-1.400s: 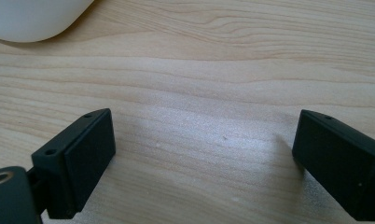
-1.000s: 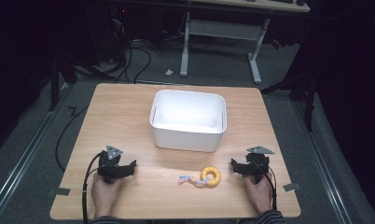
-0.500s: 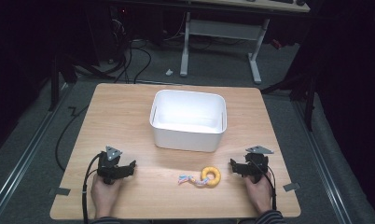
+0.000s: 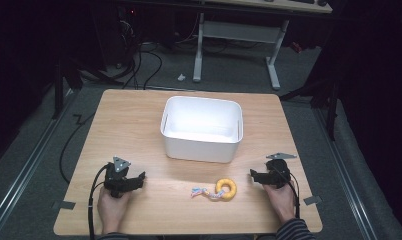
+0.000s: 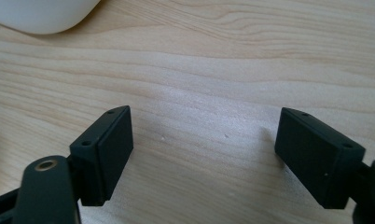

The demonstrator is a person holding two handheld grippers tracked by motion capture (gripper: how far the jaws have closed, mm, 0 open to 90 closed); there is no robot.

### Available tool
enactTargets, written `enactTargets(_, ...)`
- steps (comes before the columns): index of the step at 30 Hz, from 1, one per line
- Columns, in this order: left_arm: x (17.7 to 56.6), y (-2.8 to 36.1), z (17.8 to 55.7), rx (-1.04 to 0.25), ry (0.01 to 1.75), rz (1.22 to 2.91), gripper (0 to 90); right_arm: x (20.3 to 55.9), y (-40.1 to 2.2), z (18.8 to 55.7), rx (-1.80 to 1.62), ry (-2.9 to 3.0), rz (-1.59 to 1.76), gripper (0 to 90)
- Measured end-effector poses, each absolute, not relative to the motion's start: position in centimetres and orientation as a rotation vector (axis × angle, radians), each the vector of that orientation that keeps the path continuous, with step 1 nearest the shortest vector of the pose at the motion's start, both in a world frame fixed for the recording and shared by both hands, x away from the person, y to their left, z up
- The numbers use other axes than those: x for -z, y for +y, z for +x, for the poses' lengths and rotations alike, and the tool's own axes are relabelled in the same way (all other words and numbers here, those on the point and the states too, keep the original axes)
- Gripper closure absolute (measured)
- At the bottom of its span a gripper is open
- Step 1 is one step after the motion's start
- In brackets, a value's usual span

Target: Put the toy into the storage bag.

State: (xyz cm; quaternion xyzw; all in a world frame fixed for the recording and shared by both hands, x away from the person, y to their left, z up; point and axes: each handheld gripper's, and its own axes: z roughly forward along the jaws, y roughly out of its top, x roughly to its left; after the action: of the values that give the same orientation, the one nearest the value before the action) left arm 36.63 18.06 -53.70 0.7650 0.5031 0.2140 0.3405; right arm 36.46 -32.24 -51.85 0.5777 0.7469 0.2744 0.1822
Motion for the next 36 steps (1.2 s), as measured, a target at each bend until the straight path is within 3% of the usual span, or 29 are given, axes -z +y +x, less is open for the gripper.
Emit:
enactTargets(12, 53.7, 18.0, 36.6, -0.557, 1.306, 1.993, 20.9, 49.7, -32.9, 35.2, -0.862, 2.141, 1.535, 35.7)
enactTargets(36, 53.7, 18.0, 36.6, -0.557, 1.307, 1.993, 20.9, 47.6, -30.3, 34.5, -0.938, 2.314, 1.41, 37.0)
